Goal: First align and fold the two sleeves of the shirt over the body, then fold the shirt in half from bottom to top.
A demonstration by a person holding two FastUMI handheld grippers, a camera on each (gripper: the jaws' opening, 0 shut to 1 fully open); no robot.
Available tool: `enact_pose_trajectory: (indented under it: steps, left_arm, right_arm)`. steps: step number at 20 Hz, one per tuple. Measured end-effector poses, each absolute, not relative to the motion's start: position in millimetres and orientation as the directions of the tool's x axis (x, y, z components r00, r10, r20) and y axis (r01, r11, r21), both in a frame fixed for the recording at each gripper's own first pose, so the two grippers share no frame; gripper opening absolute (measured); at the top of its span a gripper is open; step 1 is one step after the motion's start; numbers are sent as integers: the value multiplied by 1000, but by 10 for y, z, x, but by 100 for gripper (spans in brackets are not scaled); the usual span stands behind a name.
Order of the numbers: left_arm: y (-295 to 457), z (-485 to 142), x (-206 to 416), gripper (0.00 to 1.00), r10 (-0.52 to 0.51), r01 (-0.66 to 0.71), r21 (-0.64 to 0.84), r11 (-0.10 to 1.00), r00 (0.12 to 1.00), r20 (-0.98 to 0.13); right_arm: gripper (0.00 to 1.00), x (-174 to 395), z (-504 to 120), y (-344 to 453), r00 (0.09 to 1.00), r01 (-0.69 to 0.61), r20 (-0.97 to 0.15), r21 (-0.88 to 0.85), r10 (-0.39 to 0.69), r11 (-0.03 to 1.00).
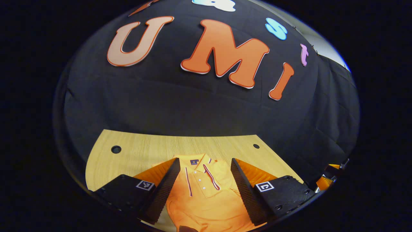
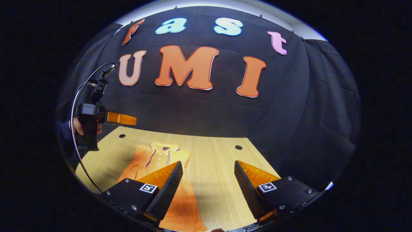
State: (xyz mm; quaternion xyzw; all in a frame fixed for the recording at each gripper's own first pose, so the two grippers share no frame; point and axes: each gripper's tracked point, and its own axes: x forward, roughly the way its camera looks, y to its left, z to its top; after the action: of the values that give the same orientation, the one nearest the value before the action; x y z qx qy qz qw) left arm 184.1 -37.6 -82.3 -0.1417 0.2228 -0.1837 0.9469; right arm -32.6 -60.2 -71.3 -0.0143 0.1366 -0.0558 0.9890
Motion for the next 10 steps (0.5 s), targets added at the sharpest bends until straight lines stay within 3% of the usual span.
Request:
enact_pose_trajectory:
  steps: [5,10]
  left_arm:
    - [-85,-442,1194,97,-268,201,-271,941,934,-237]
    - [172,-218,671,97,-57,36,-177,984,992,-114]
  right_arm:
    - [99,-255,-542,-498,987,12,-157,-56,-21,998]
    - [98,-215,-436,-487,995,-37,-94,-27,34,999]
